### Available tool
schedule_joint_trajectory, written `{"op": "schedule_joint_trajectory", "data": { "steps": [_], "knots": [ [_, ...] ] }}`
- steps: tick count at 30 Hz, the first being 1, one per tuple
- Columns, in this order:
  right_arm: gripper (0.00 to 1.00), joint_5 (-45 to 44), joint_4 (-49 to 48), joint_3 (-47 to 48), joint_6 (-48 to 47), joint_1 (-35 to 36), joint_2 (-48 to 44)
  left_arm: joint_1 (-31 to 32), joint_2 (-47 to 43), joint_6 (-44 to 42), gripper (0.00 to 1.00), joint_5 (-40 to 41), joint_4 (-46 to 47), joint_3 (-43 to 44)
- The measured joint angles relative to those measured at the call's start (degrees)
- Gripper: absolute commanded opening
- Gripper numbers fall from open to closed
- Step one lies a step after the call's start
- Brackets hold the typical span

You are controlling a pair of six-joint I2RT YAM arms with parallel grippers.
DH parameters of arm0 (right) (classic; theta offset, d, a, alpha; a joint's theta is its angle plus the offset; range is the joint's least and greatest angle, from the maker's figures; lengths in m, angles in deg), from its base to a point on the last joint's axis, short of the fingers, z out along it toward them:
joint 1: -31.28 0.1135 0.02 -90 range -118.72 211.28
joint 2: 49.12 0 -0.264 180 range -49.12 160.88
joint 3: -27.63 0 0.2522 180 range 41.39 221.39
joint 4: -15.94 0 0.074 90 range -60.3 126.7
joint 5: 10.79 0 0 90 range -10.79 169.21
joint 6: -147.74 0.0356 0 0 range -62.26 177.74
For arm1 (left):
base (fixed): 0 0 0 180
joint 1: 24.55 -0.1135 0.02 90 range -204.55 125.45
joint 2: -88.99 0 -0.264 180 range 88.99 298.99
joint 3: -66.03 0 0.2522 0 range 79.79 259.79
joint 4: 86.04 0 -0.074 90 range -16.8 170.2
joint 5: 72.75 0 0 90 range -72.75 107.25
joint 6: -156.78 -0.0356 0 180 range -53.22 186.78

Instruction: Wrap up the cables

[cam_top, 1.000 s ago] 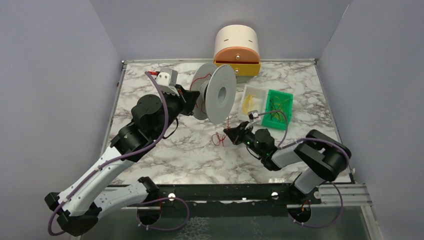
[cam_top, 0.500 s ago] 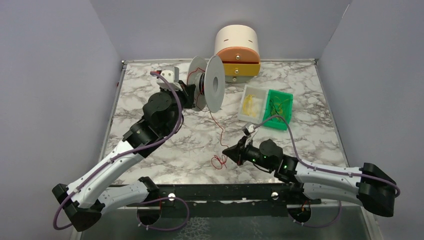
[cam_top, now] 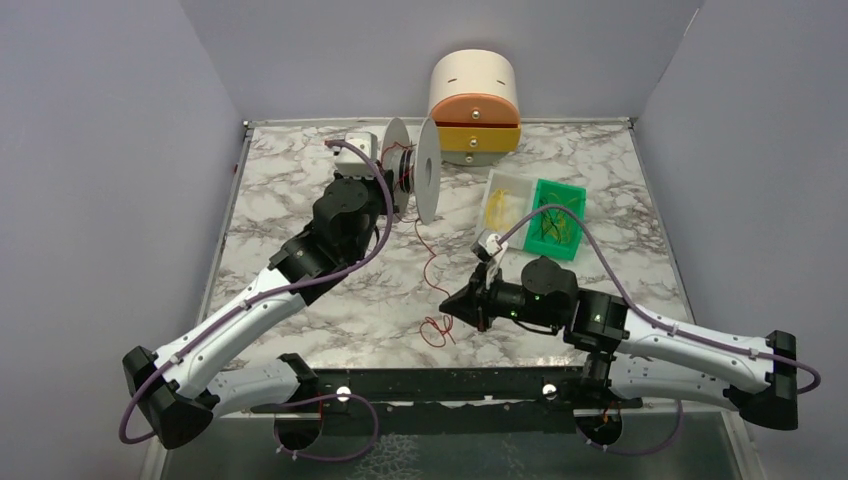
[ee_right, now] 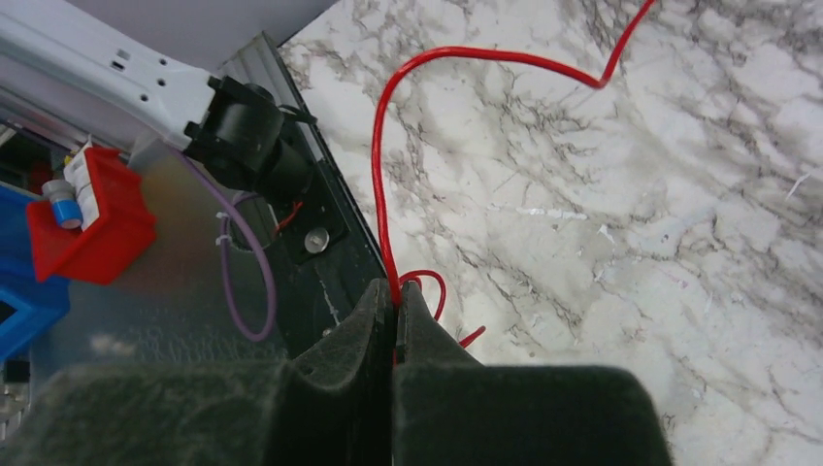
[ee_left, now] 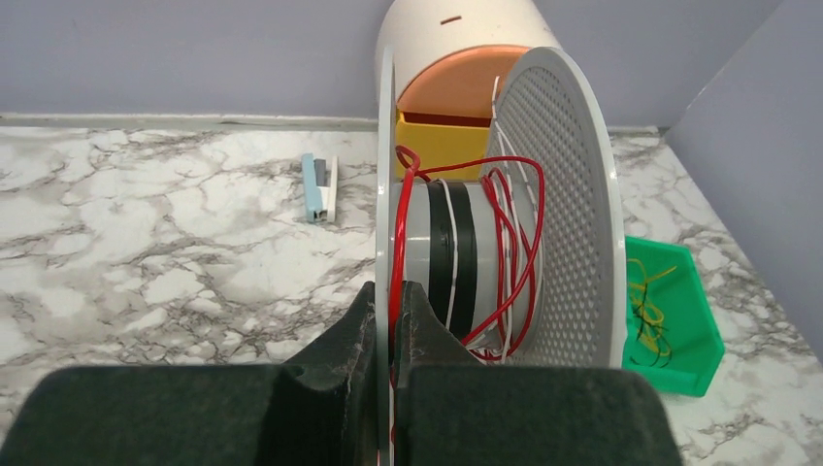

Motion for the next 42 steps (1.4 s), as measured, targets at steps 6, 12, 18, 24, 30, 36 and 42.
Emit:
{"op": "schedule_joint_trajectory", "data": {
  "steps": [6, 12, 18, 24, 30, 36, 42],
  "knots": [
    [0.01, -0.2, 10.9, 12.7, -3.5, 0.4, 1.6, 0.0, 2.6, -1.4, 0.0, 0.5, -1.5, -0.2],
    [0.01, -2.9, 21.3, 25.6, -8.1, 0.4, 6.3, 0.0, 3.1, -3.2, 0.0, 0.7, -4.0, -2.3],
    [0.01, -6.2, 28.7, 37.6, -13.4, 0.4, 10.4, 0.0, 3.7, -4.4, 0.0, 1.1, -5.9, -4.0],
    [0.01, -11.3, 32.3, 47.5, -19.4, 0.4, 14.3, 0.8, 4.1, -5.0, 0.0, 1.1, -7.6, -6.2],
    [0.01, -18.3, 32.8, 48.6, -26.1, 0.4, 18.8, 2.0, 4.3, -7.1, 0.0, -2.3, -10.6, -6.3],
    [0.01, -25.9, 31.7, 48.4, -32.0, 0.3, 19.9, 3.2, 4.3, -9.6, 0.0, -7.2, -16.4, -6.3],
    [0.01, -30.1, 28.9, 46.8, -35.0, -2.5, 19.9, 6.5, 2.4, -11.0, 0.0, -10.3, -19.2, -8.5]
  ]
}}
